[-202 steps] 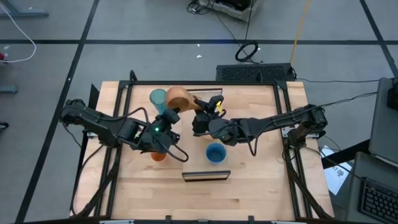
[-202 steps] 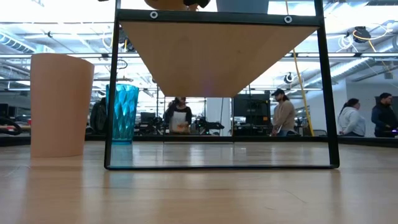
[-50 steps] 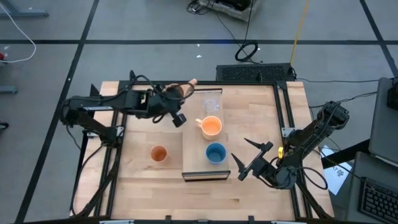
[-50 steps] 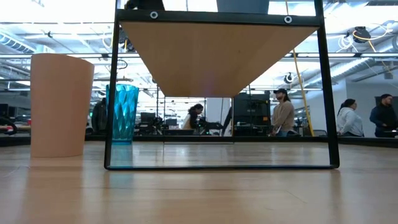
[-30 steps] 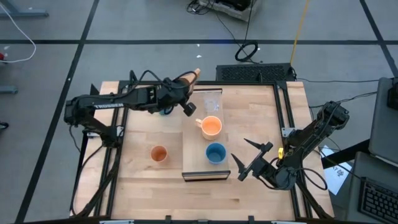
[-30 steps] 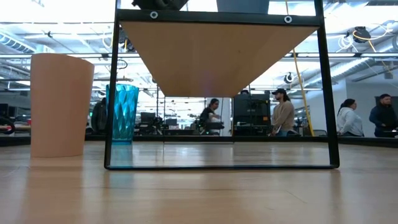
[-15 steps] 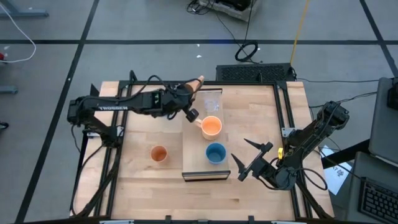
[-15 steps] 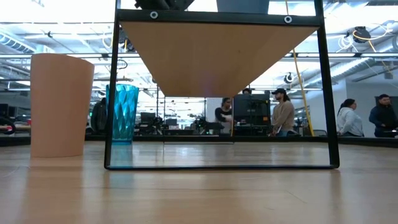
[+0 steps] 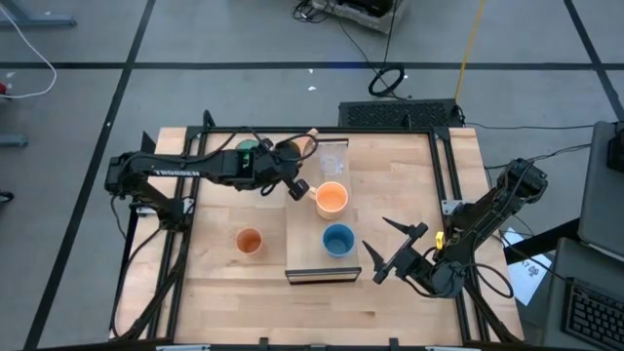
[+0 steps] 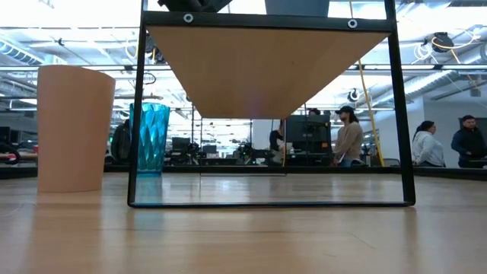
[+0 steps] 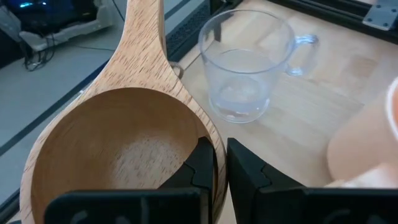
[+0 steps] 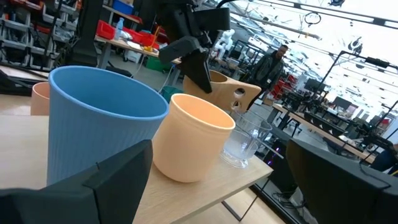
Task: Stack small to large cups/mugs on shelf
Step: Put the brown cup on the shelf
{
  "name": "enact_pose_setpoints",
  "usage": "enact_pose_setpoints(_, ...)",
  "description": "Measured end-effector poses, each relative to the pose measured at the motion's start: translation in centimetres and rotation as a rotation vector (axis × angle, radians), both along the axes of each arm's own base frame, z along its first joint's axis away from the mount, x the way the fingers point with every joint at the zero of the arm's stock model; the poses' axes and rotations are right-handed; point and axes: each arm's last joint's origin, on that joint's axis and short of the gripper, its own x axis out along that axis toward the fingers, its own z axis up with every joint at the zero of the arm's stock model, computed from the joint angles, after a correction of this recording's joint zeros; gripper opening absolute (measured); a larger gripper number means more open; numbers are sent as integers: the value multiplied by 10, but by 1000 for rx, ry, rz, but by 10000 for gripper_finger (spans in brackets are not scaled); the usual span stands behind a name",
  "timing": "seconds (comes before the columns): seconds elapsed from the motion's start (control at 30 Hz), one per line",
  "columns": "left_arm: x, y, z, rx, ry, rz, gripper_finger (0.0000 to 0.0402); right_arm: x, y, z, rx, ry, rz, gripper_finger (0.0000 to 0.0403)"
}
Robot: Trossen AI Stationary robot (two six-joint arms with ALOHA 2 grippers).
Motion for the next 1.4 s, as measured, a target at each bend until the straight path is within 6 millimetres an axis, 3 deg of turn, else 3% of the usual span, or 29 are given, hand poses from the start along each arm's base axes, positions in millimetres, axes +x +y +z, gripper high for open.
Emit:
enact_pose_setpoints(0.3, 0, -2, 0, -19, -17, 13, 23, 0, 0, 0, 0, 0, 0, 364)
enact_pose_setpoints(0.73, 21, 0, -21, -51, 2, -4, 24, 0, 0, 0, 1, -1, 0, 364)
enact_pose_setpoints(1.4, 25, 7, -26, -62, 1, 0, 64, -1, 2, 1, 2, -2, 8, 364)
